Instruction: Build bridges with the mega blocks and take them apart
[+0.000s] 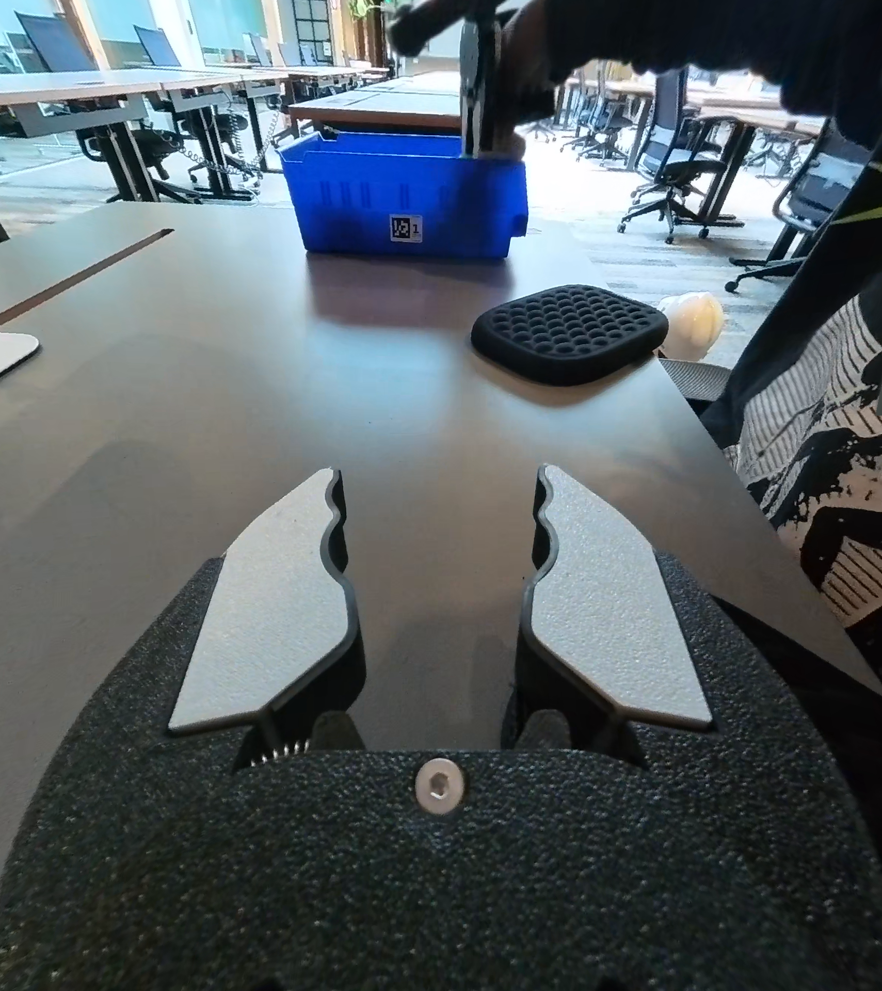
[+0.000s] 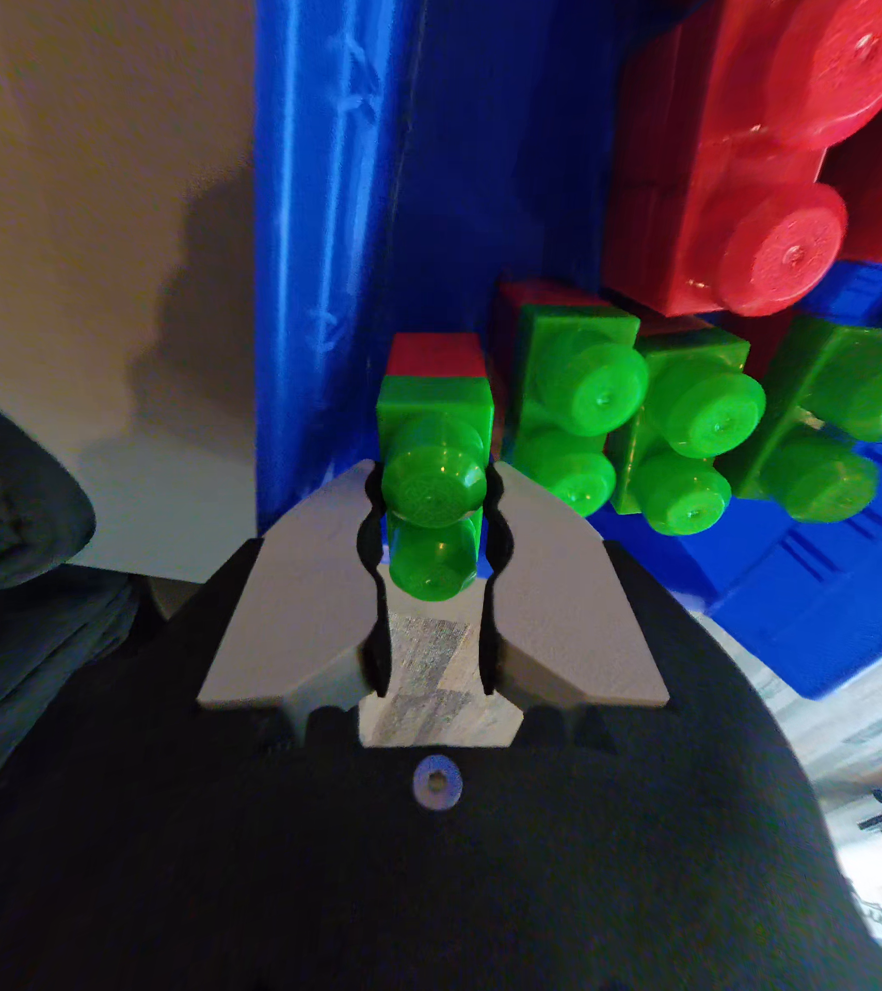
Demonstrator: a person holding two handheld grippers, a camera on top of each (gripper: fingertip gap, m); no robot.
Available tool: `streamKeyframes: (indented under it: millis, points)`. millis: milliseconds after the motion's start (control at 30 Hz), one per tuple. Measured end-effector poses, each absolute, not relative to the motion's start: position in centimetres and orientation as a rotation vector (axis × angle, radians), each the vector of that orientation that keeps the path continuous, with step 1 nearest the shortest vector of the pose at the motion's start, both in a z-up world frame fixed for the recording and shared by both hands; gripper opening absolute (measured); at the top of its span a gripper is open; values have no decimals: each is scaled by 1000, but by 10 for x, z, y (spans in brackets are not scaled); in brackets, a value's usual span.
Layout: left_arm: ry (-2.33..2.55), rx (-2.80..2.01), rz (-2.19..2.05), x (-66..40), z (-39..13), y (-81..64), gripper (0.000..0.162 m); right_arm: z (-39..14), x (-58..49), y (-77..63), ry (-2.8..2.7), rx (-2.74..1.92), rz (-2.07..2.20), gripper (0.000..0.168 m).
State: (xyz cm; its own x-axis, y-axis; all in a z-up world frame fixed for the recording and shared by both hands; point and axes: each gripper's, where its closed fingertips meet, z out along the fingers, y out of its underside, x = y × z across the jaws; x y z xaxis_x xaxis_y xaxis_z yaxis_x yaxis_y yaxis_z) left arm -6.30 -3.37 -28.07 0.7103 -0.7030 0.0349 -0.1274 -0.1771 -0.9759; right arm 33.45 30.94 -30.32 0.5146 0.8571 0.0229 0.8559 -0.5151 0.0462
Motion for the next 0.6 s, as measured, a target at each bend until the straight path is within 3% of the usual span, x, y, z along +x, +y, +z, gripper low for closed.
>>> streamKeyframes:
  millis: [333, 600]
  points:
    - [674, -1701, -582, -63, -281, -34, 68, -318, 335, 314, 1510, 2738, 69, 35]
    - [678, -1705, -580, -63, -282, -34, 68, -297, 336, 313, 1537, 2731, 87, 48]
